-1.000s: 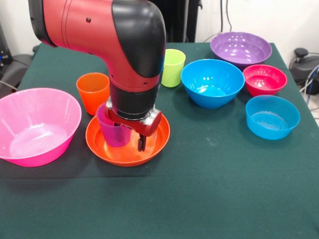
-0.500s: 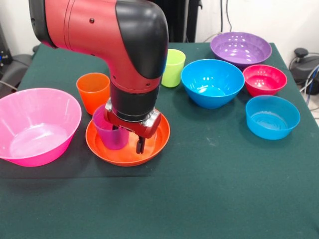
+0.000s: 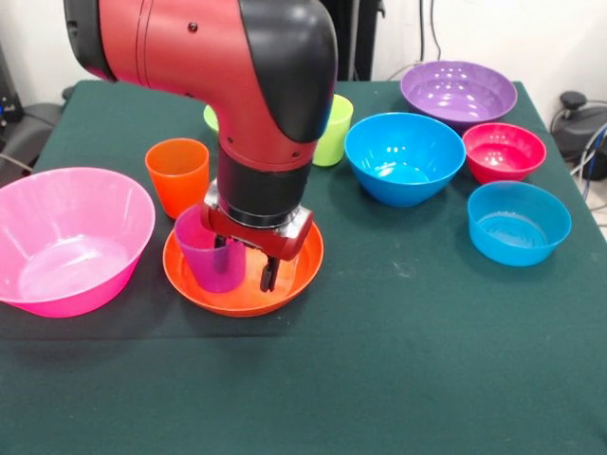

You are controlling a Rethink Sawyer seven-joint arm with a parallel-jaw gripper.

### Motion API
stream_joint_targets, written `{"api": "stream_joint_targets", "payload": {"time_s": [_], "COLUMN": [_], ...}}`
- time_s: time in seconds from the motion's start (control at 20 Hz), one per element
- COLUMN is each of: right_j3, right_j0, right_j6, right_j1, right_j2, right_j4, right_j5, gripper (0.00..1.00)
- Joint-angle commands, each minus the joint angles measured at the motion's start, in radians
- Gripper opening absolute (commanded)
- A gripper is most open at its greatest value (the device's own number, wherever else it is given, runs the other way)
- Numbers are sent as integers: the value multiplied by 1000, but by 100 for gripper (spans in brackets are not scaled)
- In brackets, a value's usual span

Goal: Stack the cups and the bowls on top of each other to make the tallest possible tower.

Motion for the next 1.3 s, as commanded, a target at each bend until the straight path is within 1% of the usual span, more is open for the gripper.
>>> {"api": "stream_joint_targets", "payload": {"time_s": [0.05,0.35,0.6,0.9,1.05,1.15,1.3], "right_j3": [-52,-58,-49,-47,-11,34,97], "right_j0": [24,29,33,36,26,18,5], "right_j6": [-180,-182,-168,-165,-142,-132,-130], "right_j1": [-33,-63,-85,-118,-122,-135,-150], "right_j2": [60,53,46,45,62,75,95], "right_j4": [-84,-89,-105,-99,-82,-73,-57], "right_j5": [128,196,213,272,242,201,168], "gripper": [100,100,100,100,100,100,100]}}
